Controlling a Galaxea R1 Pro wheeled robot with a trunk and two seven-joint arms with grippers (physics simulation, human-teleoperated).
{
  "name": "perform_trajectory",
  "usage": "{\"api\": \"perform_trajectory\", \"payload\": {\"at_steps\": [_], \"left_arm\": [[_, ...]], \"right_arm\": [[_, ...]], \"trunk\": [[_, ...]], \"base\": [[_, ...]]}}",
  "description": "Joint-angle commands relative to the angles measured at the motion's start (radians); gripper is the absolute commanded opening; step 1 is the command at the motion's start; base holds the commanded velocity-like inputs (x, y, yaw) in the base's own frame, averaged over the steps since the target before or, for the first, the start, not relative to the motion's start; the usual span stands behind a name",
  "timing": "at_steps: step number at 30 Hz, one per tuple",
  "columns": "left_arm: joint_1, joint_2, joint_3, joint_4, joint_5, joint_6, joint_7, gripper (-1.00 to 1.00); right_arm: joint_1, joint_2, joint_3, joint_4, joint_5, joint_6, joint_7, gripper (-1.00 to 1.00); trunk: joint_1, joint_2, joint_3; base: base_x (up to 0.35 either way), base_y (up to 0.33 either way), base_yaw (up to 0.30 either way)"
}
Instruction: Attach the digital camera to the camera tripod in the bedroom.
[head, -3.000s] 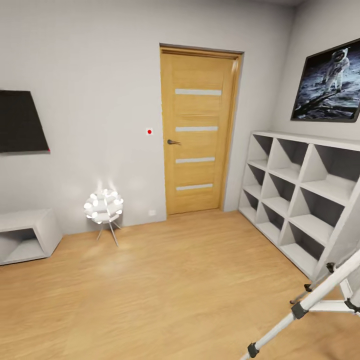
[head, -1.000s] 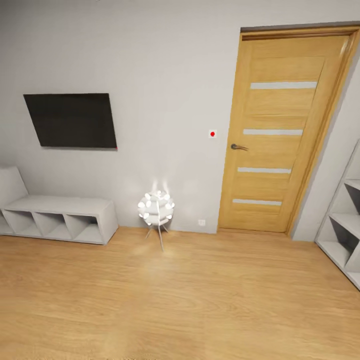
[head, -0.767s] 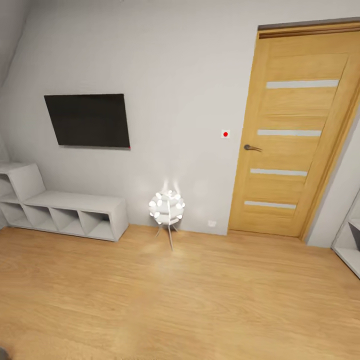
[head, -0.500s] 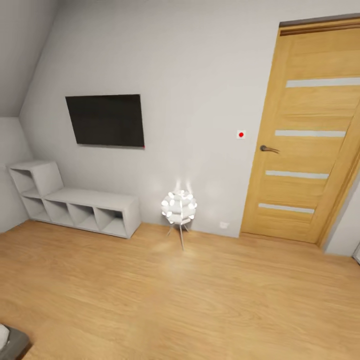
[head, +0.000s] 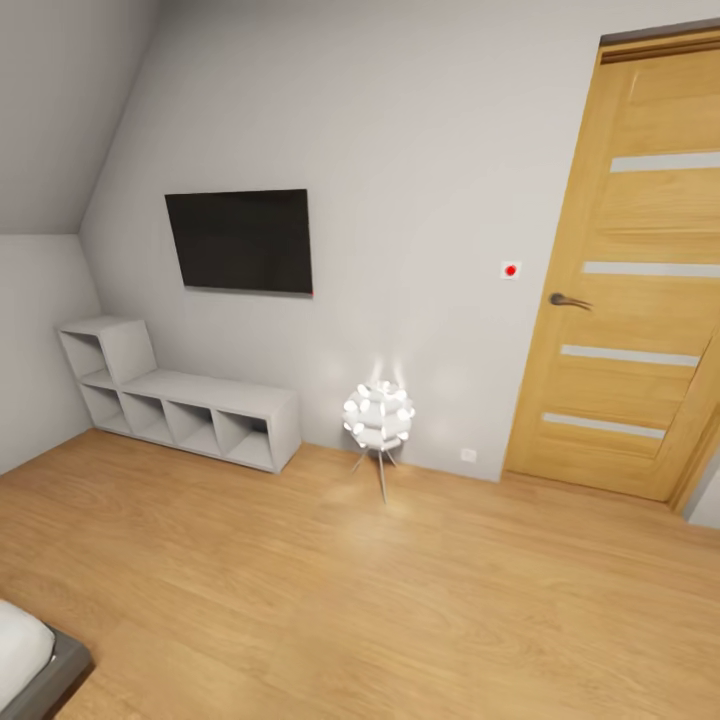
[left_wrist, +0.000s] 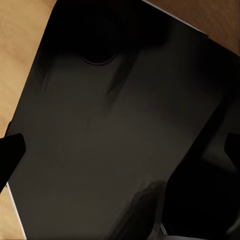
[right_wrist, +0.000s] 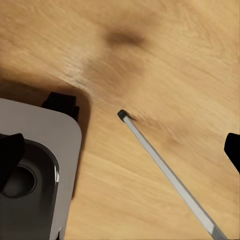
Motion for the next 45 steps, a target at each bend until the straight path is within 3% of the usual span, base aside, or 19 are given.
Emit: {"api": "perform_trajectory", "payload": {"at_steps": [1, 25, 35, 45], "left_arm": [[0.0, 0.0, 0.0, -0.001, 0.003, -0.001, 0.0, 1.0], [0.001, -0.003, -0.005, -0.001, -0.003, -0.001, 0.0, 1.0], [0.0, -0.002, -0.005, -0.001, -0.003, -0.001, 0.0, 1.0], [0.001, -0.003, -0.005, -0.001, -0.002, -0.001, -0.002, 1.0]], "right_arm": [[-0.001, -0.001, -0.008, 0.001, 0.008, 0.002, 0.002, 1.0], [-0.001, -0.003, -0.008, 0.001, 0.008, 0.0, 0.002, 1.0], [-0.001, -0.001, -0.008, 0.001, 0.002, -0.009, 0.001, 1.0], [-0.001, -0.001, -0.008, 0.001, 0.002, -0.014, 0.001, 1.0]], "trunk": [[0.0, 0.0, -0.001], [0.0, 0.0, -0.001], [0.0, 0.0, -0.001], [0.0, 0.0, 0.003]], "base": [[0.123, 0.0, 0.014], [0.283, 0.0, 0.002], [0.035, 0.0, -0.017], [0.001, 0.0, -0.207]]}}
